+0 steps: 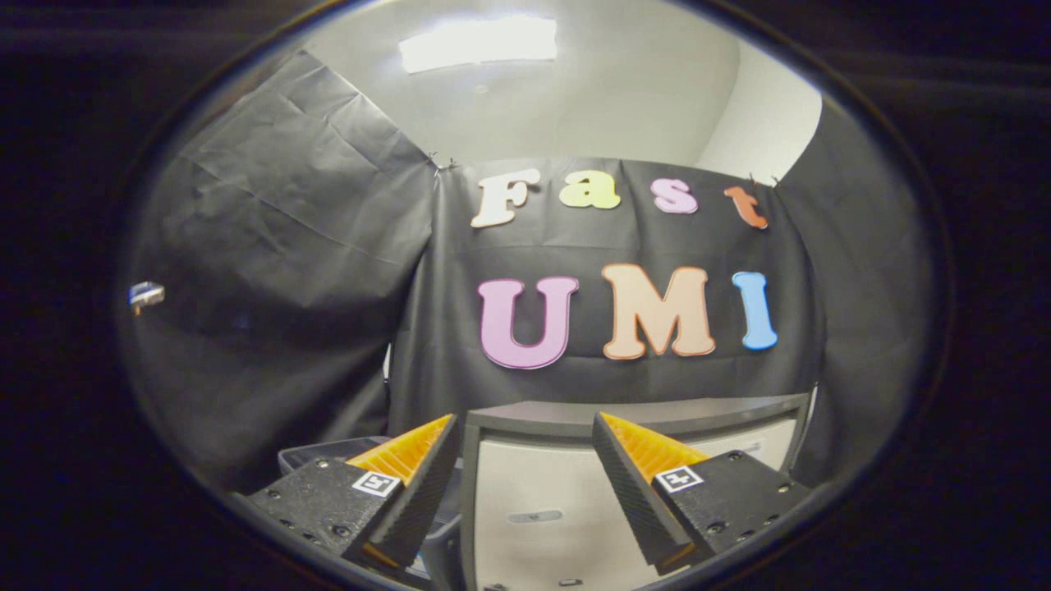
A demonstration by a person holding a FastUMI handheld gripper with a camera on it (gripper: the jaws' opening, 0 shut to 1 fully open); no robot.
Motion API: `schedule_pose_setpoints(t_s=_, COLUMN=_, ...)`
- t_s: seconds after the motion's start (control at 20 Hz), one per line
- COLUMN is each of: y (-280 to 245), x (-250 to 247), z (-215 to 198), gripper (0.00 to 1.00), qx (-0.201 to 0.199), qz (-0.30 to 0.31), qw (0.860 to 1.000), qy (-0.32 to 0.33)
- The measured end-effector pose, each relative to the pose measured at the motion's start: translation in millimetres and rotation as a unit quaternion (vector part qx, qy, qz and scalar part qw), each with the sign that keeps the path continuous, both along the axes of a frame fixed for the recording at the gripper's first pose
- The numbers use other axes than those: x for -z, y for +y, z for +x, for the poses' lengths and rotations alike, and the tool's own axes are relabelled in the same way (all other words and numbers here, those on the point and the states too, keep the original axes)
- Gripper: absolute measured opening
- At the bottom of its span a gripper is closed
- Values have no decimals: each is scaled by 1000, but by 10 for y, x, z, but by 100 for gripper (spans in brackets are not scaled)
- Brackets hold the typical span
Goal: Put the clothes into the washing machine and then close the washing machine lid.
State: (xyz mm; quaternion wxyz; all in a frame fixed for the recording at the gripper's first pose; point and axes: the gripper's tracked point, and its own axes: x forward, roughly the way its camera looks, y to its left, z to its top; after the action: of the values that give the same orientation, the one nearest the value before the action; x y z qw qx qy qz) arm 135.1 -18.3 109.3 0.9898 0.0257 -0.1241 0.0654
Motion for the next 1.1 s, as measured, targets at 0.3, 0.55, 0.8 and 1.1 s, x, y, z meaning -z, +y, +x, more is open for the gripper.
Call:
schedule_pose_setpoints(t_s=0.3, y=-333, x=340, z=-27, gripper=96, qx=26, qz=-18, qw=999, qy=8)
schedule_pose_setpoints(t_s=0.55, y=-466, x=649, z=-165, gripper=96, qx=41, qz=5, qw=998, qy=40)
schedule_pose_setpoints(t_s=0.8, y=-322, x=1010, z=-326, gripper=97, qx=24, qz=39, qw=994, qy=96)
schedule_pose_setpoints(t_s=1.1, y=-130, x=1279, z=-500, gripper=97, qx=-8, qz=62, qw=988, qy=142)
